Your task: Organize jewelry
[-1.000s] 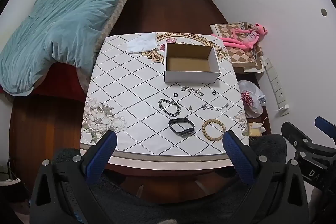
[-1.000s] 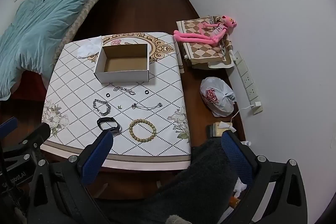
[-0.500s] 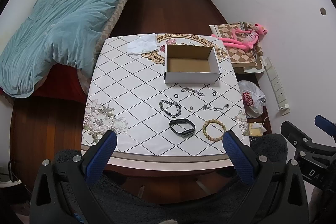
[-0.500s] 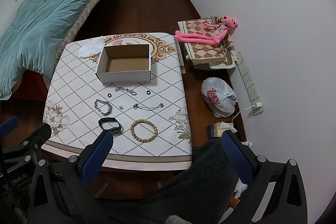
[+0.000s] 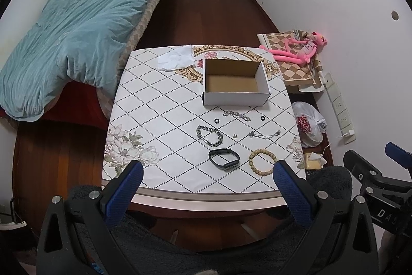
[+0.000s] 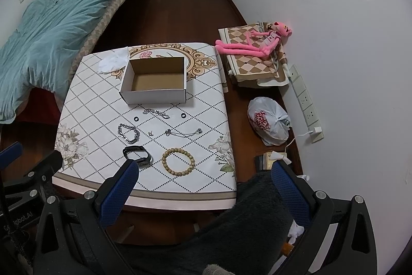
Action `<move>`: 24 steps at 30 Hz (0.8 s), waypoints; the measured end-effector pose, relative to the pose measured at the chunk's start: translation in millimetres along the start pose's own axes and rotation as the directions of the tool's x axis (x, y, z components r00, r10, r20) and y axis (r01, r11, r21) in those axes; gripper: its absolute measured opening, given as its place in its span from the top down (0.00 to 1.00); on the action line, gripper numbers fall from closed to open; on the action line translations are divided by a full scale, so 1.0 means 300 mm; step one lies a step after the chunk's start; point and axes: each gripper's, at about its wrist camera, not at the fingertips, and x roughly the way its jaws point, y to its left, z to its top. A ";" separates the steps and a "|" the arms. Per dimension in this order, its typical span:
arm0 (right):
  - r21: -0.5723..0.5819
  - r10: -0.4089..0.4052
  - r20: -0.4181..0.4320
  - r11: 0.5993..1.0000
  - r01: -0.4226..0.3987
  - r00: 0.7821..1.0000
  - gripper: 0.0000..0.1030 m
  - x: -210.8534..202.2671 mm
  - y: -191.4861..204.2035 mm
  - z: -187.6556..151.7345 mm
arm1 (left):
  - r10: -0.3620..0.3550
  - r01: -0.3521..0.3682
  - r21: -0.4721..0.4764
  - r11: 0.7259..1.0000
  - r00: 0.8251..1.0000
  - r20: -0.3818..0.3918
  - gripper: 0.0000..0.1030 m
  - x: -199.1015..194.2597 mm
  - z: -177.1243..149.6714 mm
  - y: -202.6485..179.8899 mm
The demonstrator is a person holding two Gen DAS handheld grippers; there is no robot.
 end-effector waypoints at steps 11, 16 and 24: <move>0.001 -0.002 0.004 1.000 0.002 1.000 0.00 -0.005 0.001 -0.001 | -0.001 0.001 -0.003 1.000 1.000 -0.002 0.00 -0.006 0.004 -0.004; 0.005 -0.003 0.009 1.000 0.002 1.000 0.00 -0.011 -0.003 0.000 | -0.001 0.001 -0.001 1.000 1.000 0.001 0.00 -0.007 0.006 -0.008; 0.006 -0.001 0.011 1.000 0.001 1.000 0.00 -0.014 -0.006 0.003 | 0.000 0.000 -0.002 1.000 1.000 0.000 0.00 -0.008 0.007 -0.008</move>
